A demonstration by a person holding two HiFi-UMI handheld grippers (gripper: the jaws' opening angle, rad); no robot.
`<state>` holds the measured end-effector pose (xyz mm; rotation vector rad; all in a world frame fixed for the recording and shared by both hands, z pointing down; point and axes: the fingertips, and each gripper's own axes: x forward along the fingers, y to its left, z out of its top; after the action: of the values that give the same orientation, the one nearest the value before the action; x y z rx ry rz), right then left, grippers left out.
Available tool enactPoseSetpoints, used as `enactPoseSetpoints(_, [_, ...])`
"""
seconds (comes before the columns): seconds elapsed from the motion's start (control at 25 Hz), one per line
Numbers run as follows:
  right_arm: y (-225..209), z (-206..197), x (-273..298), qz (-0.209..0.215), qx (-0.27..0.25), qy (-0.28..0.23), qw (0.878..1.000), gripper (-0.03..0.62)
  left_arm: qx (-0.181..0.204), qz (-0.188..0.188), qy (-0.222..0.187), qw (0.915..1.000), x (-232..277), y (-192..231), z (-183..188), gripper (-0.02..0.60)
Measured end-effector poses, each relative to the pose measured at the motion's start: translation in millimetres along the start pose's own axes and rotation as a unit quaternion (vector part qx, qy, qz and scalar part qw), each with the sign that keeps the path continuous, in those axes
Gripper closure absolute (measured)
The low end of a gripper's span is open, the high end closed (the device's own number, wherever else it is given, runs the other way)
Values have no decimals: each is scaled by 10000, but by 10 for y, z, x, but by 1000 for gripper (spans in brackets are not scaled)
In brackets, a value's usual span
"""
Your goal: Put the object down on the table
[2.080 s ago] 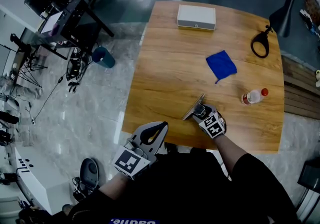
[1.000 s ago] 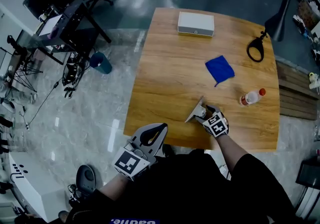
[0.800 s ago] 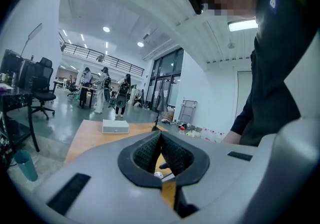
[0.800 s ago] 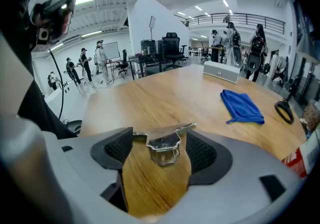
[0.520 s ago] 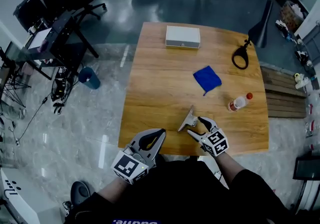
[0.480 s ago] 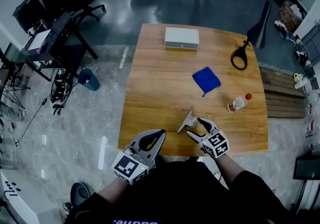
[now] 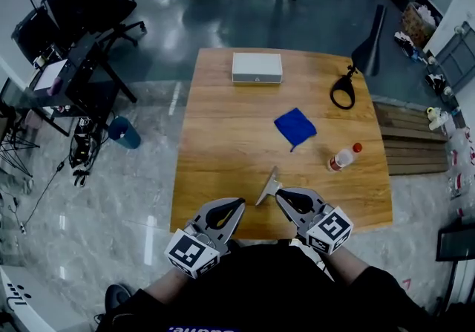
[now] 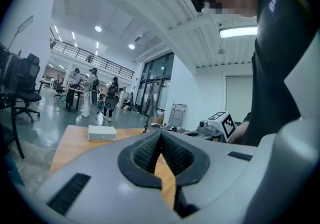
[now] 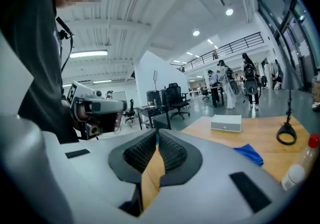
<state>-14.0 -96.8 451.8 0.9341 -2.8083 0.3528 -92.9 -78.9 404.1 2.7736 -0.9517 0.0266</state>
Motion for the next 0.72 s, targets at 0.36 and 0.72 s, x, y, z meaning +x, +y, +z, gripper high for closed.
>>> enactPoseSetpoints(0.36, [199,394,-148,409,64,-386,9984,589,129,-141,20,9998,136,-98,9,574])
enactPoseSetpoints(0.72, [201,423,-140,497,-50,-433,9978,589,98,-170,44,9998,232,-161,24,572])
